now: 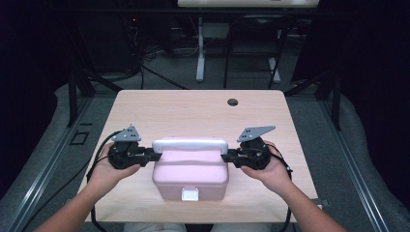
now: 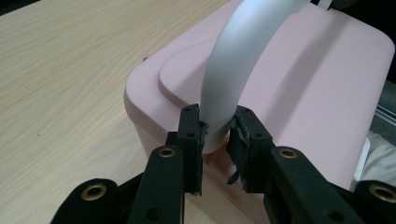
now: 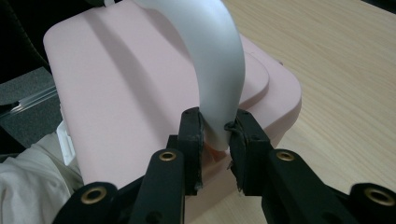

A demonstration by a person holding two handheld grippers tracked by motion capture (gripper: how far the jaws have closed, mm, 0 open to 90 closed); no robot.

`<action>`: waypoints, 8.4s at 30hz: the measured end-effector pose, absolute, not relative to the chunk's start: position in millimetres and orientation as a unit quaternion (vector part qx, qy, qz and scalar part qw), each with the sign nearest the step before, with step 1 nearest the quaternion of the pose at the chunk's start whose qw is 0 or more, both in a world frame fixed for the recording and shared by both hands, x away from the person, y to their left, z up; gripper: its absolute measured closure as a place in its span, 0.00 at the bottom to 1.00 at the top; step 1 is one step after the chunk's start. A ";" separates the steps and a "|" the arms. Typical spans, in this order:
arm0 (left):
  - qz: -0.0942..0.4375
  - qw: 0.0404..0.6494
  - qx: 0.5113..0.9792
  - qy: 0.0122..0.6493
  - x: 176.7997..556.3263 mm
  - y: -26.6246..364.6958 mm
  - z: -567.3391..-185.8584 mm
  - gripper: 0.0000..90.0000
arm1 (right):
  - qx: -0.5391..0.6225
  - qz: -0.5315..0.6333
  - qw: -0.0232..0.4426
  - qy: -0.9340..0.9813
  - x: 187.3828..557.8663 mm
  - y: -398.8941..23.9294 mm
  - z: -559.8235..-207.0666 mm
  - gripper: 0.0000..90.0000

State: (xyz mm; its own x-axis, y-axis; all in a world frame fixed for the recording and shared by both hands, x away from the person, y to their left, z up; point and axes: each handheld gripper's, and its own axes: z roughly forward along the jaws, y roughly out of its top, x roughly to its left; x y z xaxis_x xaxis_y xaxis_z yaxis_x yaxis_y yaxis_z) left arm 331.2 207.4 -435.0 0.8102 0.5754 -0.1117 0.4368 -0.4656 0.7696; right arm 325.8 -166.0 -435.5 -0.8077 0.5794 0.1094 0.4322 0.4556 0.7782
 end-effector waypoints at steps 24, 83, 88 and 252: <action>0.062 0.421 0.853 0.303 333.7 209.6 -420.4 0.83 | 0.301 0.440 0.070 0.843 326.3 -167.7 -424.5 0.83; 0.038 0.433 0.852 0.293 297.8 222.9 -437.4 1.00 | 0.346 0.479 0.028 0.806 344.2 -176.6 -403.5 0.84; 0.032 0.431 0.857 0.280 297.8 213.3 -435.7 1.00 | 0.347 0.480 0.029 0.805 344.1 -176.6 -404.1 0.84; 0.081 0.427 0.830 0.349 379.2 191.2 -379.3 1.00 | 0.324 0.434 0.039 0.840 280.2 -147.3 -487.7 1.00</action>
